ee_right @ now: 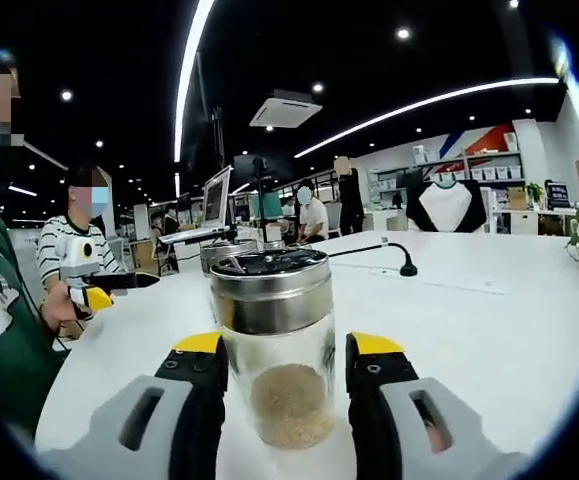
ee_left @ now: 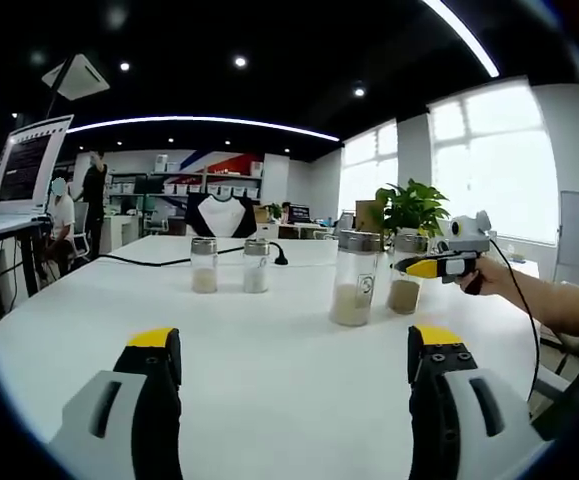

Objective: Rotate the seasoning bottle until the label or dispensing opening points toward the visible target arrow and the bottle remains upright within the marked orientation range

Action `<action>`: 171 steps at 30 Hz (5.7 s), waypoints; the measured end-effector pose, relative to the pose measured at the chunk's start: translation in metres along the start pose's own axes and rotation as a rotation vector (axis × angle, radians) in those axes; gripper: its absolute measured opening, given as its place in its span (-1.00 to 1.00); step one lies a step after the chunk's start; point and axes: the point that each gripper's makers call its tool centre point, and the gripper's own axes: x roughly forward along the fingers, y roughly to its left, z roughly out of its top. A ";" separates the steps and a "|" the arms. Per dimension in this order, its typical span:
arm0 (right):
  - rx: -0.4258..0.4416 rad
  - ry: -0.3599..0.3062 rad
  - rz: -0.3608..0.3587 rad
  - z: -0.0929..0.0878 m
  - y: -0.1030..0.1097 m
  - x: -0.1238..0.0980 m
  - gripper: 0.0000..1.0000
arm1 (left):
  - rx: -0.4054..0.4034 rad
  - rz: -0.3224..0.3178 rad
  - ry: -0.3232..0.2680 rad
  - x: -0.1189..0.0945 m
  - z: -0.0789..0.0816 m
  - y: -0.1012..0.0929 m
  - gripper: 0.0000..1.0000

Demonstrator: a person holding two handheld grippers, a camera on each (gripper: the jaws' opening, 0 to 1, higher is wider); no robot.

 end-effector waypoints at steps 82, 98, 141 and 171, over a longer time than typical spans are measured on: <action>-0.021 0.014 -0.364 -0.003 -0.012 0.002 -0.22 | -0.015 0.002 -0.020 -0.001 0.005 0.002 0.99; 0.003 0.026 -0.538 -0.003 -0.017 0.000 -0.22 | -0.019 0.002 -0.025 -0.003 0.005 0.003 0.99; 0.046 0.063 -0.690 -0.007 -0.024 -0.005 0.00 | -0.025 0.017 -0.023 -0.008 0.003 0.005 0.99; 0.020 0.048 -0.310 -0.001 -0.009 -0.017 0.36 | -0.012 0.014 -0.016 -0.007 0.002 0.003 0.98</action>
